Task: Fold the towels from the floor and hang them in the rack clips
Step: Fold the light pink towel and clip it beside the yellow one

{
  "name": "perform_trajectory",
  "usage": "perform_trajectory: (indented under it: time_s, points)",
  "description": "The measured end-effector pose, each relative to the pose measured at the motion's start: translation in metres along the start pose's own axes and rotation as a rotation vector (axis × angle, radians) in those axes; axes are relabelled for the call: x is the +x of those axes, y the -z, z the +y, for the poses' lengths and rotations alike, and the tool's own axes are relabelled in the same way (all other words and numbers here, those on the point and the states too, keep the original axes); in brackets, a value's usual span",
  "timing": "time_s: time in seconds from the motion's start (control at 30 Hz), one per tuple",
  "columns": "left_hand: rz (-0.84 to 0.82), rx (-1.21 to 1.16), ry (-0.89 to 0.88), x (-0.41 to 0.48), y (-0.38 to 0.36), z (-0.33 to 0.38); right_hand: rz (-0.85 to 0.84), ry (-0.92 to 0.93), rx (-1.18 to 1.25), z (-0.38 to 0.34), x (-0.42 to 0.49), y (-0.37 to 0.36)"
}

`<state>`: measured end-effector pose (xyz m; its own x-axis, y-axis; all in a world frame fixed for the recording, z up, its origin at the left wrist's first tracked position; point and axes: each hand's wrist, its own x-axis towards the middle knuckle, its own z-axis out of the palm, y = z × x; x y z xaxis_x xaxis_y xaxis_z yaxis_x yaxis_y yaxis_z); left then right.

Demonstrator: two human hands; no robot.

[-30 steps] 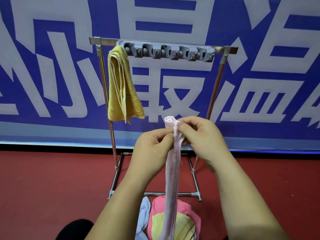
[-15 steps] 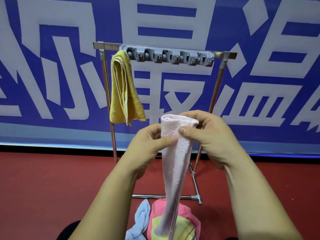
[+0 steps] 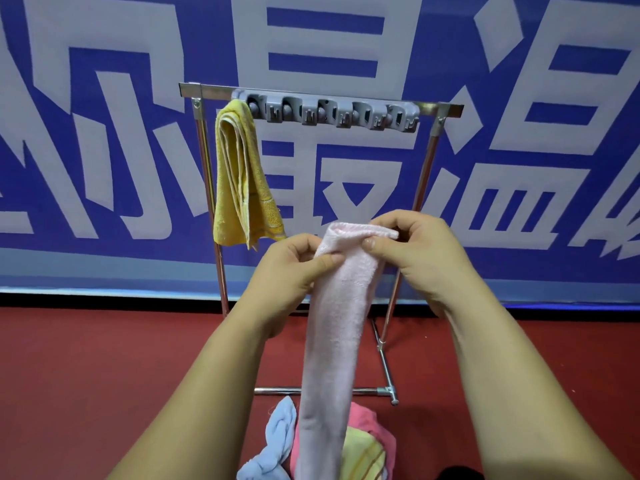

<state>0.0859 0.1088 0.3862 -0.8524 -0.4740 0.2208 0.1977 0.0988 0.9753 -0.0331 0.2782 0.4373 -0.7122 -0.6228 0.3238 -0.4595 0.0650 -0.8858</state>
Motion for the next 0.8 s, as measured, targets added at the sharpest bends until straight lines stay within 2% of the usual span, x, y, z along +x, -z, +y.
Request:
perform_trajectory:
  time_s: [0.17,0.27,0.33,0.43,0.57,0.8]
  points:
    - [-0.033,-0.117,0.053,-0.003,0.002,-0.014,-0.071,-0.013,-0.11,0.003,-0.001,-0.006]
    - [-0.176,-0.195,0.095,-0.005,0.003,-0.021,-0.048,0.001,-0.056,-0.001,0.001,-0.009]
    - [-0.302,-0.134,0.147,-0.005,0.005,-0.029,-0.01,0.001,0.016,-0.003,0.003,-0.011]
    - [-0.391,0.012,0.22,-0.006,0.007,-0.046,0.068,-0.061,0.18,-0.004,0.01,-0.007]
    - [-0.386,-0.023,0.319,-0.007,0.012,-0.063,0.22,-0.152,0.35,0.003,0.023,0.013]
    - [-0.285,-0.104,0.32,-0.001,0.016,-0.067,0.388,-0.245,0.37,0.01,0.044,0.044]
